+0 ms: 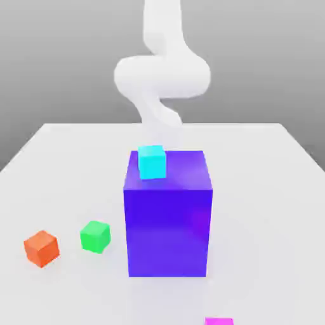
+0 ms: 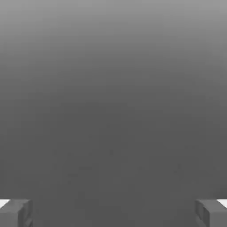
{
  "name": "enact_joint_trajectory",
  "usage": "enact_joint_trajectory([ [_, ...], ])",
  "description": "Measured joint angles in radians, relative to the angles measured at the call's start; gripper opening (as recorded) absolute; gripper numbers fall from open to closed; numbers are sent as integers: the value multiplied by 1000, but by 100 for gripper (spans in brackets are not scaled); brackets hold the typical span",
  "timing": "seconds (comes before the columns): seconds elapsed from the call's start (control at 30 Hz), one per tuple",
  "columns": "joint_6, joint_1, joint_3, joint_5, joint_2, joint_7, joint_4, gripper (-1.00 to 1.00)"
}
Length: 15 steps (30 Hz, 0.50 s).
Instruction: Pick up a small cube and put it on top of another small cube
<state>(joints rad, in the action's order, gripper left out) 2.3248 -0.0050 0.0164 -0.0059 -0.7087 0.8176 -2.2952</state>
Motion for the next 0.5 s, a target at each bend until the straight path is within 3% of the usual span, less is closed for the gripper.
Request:
enact_joint_trajectory([
  [0.5,149,-12,89,-61,550,124,29,0],
])
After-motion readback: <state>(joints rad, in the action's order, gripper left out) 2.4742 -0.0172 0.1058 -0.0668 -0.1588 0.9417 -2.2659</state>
